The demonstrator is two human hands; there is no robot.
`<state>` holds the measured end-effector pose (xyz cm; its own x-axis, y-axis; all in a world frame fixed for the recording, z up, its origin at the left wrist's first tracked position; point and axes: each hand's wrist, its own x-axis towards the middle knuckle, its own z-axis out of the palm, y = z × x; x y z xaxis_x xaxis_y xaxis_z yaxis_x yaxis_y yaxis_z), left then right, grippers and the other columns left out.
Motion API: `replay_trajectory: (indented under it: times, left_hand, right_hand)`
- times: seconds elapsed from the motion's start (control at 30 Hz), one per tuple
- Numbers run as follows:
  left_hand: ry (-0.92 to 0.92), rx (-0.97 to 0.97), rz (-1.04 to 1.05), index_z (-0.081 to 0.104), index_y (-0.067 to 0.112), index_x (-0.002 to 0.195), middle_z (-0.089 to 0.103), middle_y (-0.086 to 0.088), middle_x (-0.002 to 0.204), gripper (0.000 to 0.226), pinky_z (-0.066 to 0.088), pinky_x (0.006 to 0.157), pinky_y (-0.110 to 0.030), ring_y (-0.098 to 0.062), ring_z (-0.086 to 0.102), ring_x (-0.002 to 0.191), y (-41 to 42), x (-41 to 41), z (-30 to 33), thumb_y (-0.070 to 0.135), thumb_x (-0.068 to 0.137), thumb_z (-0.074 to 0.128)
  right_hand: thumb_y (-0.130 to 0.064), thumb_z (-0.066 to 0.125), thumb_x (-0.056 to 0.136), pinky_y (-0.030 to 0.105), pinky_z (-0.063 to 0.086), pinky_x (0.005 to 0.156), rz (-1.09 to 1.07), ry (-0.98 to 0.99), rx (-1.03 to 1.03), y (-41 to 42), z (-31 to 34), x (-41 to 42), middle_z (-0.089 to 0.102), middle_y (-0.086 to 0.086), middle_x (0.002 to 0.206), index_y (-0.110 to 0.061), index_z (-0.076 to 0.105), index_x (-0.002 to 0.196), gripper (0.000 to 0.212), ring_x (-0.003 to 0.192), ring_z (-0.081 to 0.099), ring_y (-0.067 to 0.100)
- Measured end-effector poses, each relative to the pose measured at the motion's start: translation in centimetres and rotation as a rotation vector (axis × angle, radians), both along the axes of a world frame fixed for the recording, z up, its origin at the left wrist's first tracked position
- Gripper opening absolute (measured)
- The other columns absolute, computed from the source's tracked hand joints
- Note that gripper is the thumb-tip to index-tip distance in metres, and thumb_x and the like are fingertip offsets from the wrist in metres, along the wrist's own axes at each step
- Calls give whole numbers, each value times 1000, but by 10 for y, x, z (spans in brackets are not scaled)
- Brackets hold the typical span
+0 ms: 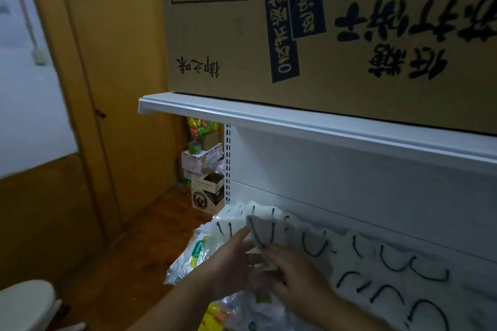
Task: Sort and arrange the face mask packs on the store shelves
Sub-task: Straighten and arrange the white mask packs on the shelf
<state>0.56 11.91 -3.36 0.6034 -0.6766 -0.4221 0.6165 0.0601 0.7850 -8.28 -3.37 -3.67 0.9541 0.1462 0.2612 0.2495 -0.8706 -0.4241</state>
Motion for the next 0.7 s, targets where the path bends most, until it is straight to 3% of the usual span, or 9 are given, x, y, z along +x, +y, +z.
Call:
replay_trajectory:
  times: [0.07,0.13,0.23,0.33,0.43,0.5,0.6,0.7]
  left_hand:
    - [46,-100,-19,66,3,119,65,-20,116,47,50,90,-42,-33,65,103,3,-5,-2,38,89,55]
    - [25,-107,28,70,0,110,68,-22,112,44,55,82,-39,-34,68,95,7,-7,-4,19,71,65]
    - [-22,-36,158,65,0,111,70,-26,103,40,58,68,-40,-39,71,87,11,-4,-10,3,72,56]
    - [-60,2,247,59,8,113,72,-24,94,32,57,58,-39,-38,71,78,19,-3,-10,-1,85,45]
    - [-65,17,266,58,14,117,71,-24,102,36,56,70,-45,-42,69,90,25,-2,-12,-2,88,43]
    - [-73,18,264,58,16,116,71,-24,102,37,55,75,-46,-43,67,94,24,-3,-9,-3,89,42]
    - [-102,66,236,58,13,113,73,-22,94,31,54,70,-42,-40,68,88,19,-4,-6,-1,91,42]
    - [-107,94,229,59,9,113,74,-20,90,29,53,65,-37,-36,71,77,15,-5,-4,2,90,44]
  right_hand:
    - [-43,53,88,18,8,114,59,72,-156,15,-1,6,30,-5,154,-23,32,147,66,142,23,10]
    - [-51,51,90,22,-5,114,56,149,-188,20,-5,11,9,-6,161,-23,18,152,75,147,3,8]
    - [-60,46,89,22,-7,114,-6,136,-56,13,-9,10,-7,-13,159,-30,12,152,78,145,-11,3]
    - [-64,46,88,26,0,118,-215,161,-58,-11,-17,10,-7,-7,160,-26,7,153,84,146,-8,8]
    - [-72,50,80,42,6,119,-427,425,-208,-32,-33,10,-11,5,160,-19,-3,153,104,148,-5,23]
    - [-74,50,76,46,7,118,-453,521,-247,-38,-42,12,-10,7,160,-17,-4,152,110,148,-5,24]
    - [-73,46,79,44,8,118,-417,491,-259,-45,-50,11,-2,3,161,-20,3,153,101,148,1,20]
    - [-59,41,91,35,18,116,-383,393,-244,-51,-46,11,17,-1,158,-23,22,150,72,144,19,16]
